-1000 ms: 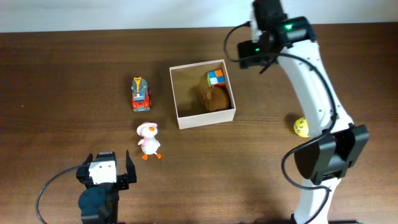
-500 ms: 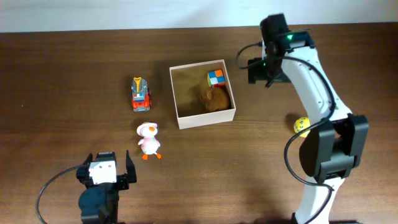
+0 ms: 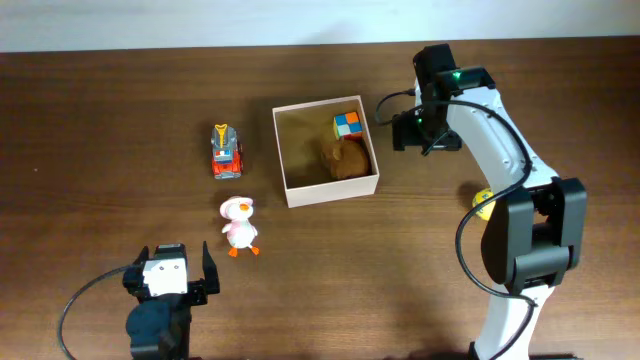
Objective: Pack container
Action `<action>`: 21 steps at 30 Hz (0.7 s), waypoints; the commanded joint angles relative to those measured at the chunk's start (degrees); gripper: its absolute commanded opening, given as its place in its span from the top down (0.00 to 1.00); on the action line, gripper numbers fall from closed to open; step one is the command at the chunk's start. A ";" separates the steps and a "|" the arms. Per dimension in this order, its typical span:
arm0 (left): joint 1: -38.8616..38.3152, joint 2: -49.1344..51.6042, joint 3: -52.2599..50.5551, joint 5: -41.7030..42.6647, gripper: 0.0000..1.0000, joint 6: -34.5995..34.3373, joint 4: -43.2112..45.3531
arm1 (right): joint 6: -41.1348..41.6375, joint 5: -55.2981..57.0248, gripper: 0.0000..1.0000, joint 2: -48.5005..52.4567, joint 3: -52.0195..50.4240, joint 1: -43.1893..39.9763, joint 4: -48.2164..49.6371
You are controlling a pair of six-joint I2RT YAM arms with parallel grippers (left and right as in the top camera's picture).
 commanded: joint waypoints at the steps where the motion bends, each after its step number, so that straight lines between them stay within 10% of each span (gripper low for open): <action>1: 0.28 -0.22 -0.33 0.63 0.01 1.11 0.13 | 0.70 -4.70 0.18 0.15 -0.37 0.22 0.07; 21: 0.28 -0.22 -0.33 0.63 0.01 1.11 0.13 | 1.99 -2.01 0.18 0.13 -0.37 9.03 -2.86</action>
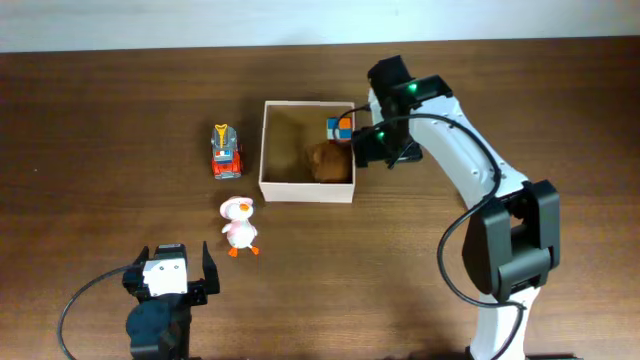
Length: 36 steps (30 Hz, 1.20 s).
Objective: Pack container
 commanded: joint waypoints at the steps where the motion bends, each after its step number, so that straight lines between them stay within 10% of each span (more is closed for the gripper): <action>1: 0.28 -0.22 -0.33 0.63 0.01 1.11 0.13 | 2.25 4.72 0.18 0.11 -0.35 -0.59 -0.94; 36: 0.28 -0.22 -0.33 0.63 0.01 1.11 0.13 | 2.69 12.66 0.01 -6.29 -0.22 -26.82 -12.48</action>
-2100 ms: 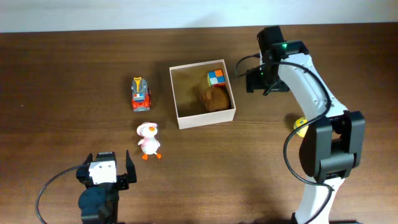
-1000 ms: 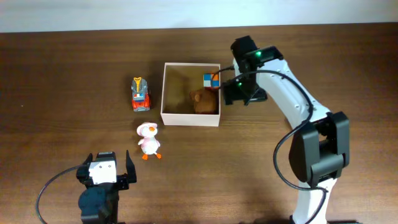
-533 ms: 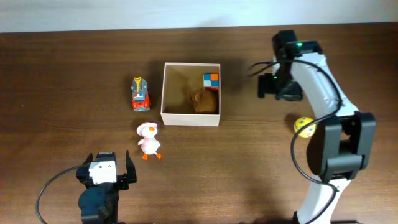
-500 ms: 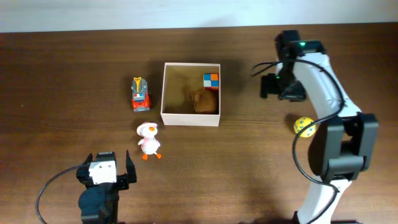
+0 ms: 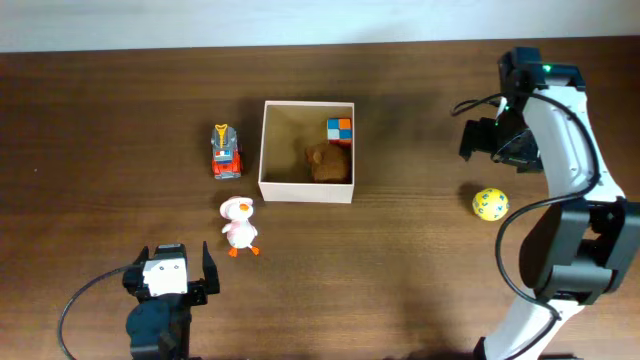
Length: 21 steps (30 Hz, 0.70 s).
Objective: Pack container
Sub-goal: 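Move the right gripper right above the yellow lettered ball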
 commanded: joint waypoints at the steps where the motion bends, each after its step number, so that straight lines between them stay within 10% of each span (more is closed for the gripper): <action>1: 0.28 -0.22 -0.33 0.63 0.01 1.11 0.11 | 0.26 1.11 0.01 -1.40 -0.22 -1.77 -0.46; 21: 0.28 -0.22 -0.33 0.61 0.01 1.11 0.11 | -2.40 -2.05 0.01 -1.40 -17.51 -4.98 9.81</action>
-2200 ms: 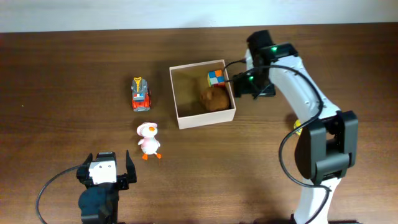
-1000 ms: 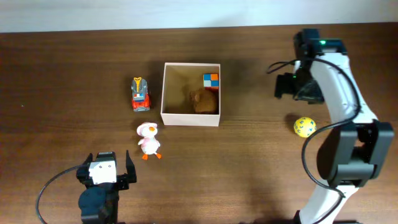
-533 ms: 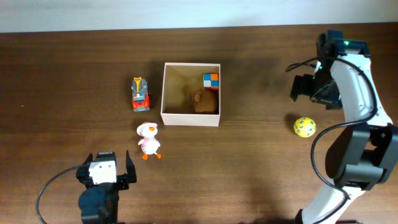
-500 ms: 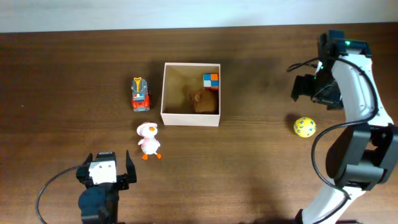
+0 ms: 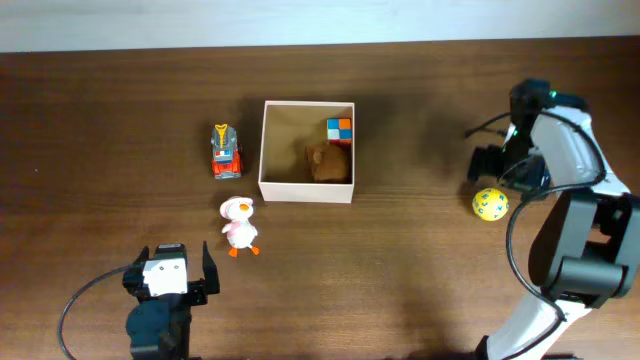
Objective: Pack container
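A white open box (image 5: 306,188) stands mid-table with a coloured cube (image 5: 338,130) and a brown plush toy (image 5: 328,163) inside. Left of it lie a red toy truck (image 5: 226,151) and a white duck (image 5: 238,223). A yellow ball (image 5: 489,204) rests on the table at the right. My right gripper (image 5: 487,166) hangs just above and left of the ball; its jaws look open and empty. My left gripper (image 5: 170,268) is parked near the front left, open and empty.
The dark wooden table (image 5: 420,260) carries everything. The right arm's base (image 5: 565,280) stands at the front right, close behind the ball. A pale wall edge runs along the table's far side.
My right gripper has come nearer and a little to the right, from beyond the ball to just beside it. The box, toys and left arm are unchanged.
At first the box sat askew with my right gripper at its right wall. Then the box stood squared and further left, the gripper still against it. Later the gripper was far right, away from the box, and now it hangs by the yellow ball.
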Action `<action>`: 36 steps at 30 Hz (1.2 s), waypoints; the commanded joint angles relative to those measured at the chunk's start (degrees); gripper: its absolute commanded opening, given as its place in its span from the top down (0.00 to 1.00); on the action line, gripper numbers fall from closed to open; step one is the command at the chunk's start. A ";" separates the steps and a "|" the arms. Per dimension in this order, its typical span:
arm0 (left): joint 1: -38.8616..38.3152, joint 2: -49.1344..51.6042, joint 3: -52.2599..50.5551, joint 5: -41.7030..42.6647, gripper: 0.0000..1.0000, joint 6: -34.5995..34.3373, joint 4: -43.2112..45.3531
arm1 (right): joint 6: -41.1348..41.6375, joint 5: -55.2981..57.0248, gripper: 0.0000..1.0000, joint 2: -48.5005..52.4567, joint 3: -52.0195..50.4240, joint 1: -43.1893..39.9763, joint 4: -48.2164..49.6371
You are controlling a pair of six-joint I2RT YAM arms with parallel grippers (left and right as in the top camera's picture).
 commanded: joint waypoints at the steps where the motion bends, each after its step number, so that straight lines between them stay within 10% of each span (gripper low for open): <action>1: 0.28 -0.22 -0.33 0.63 0.01 1.11 0.11 | -1.31 -1.29 0.01 -1.31 -3.58 -0.44 1.97; 36: 0.28 -0.22 -0.33 0.63 0.01 1.11 0.11 | -11.10 -3.54 0.01 -1.31 16.90 0.70 4.37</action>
